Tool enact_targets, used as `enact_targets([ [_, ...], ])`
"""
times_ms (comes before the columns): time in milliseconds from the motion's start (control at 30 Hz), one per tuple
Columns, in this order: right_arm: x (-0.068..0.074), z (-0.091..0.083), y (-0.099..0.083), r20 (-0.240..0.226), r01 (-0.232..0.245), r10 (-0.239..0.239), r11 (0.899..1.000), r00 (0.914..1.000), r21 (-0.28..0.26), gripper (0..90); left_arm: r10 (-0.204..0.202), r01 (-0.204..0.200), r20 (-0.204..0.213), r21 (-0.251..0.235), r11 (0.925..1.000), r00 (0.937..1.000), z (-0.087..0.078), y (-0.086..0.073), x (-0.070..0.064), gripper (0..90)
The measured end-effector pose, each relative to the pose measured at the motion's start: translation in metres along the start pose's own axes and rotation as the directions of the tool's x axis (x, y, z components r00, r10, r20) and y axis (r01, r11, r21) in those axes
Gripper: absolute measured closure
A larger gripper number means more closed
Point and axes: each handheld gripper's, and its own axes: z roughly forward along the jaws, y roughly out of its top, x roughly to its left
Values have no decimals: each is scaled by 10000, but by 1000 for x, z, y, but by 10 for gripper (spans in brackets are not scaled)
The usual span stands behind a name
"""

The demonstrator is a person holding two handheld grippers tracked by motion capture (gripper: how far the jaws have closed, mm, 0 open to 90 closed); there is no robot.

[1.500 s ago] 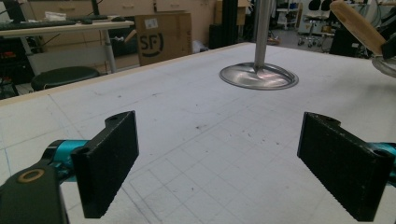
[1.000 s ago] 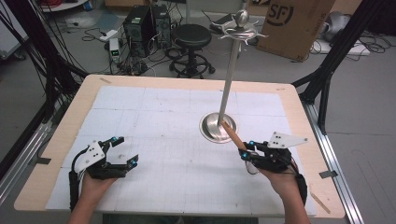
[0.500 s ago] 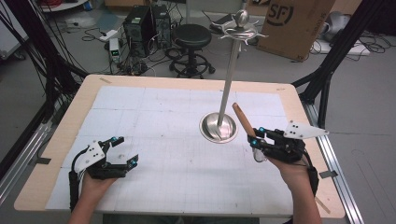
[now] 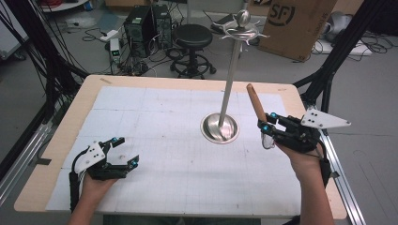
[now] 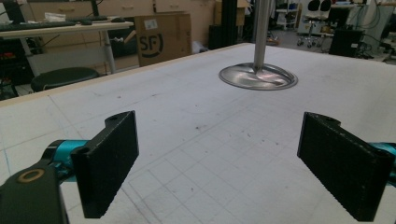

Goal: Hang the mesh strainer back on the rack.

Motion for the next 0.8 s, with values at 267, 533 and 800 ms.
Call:
enact_targets([
  [267,-9,-7,15,-24,138,-139,9994,9999,-306,682,19,-19,-1,16,10000,10000,0,0,0,130],
  [533,-29,-13,34,-56,121,-123,9992,9999,-394,682,11,-11,-10,23,10000,10000,0,0,0,130],
  [800,-44,-13,58,-65,68,-72,9980,10000,-629,682,28,-28,8,11,10000,10000,0,0,0,130],
])
